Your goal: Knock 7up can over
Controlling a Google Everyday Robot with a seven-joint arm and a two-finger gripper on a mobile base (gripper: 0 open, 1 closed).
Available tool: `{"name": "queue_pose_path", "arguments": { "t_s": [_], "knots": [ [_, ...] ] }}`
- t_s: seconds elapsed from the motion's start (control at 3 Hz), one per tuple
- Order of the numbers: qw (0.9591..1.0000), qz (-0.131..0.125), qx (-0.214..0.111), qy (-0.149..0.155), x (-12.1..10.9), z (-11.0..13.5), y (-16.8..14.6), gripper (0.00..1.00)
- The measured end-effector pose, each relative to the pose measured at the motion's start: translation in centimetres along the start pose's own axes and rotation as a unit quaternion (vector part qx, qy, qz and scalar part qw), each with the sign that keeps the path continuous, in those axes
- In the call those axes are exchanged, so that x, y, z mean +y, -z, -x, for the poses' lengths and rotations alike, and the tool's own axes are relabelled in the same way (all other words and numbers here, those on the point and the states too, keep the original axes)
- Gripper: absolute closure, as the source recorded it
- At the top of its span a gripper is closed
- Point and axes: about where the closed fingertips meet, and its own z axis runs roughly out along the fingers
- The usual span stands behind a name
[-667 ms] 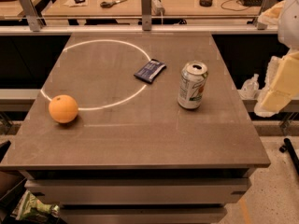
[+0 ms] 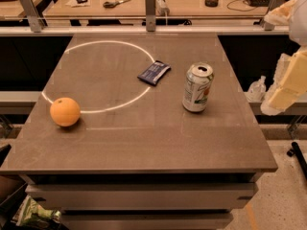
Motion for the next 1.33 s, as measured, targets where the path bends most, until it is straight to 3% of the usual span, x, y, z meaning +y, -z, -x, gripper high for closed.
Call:
{"name": "queue_pose_path", "arguments": {
  "t_s": [0.33, 0.67, 1.0, 1.33],
  "knots": [
    [0.9967, 0.003, -0.079, -0.021, -1.5, -1.3, -1.4, 0.00],
    [0.9847, -0.001, -0.168, -0.045, -2.5, -1.5, -3.1, 0.00],
    [0.9656, -0.007, -0.252, -0.063, -3.1, -0.7, -5.4, 0.00],
    [0.9460, -0.002, -0.315, -0.078, -3.4, 0.4, -7.7, 0.00]
  ]
}}
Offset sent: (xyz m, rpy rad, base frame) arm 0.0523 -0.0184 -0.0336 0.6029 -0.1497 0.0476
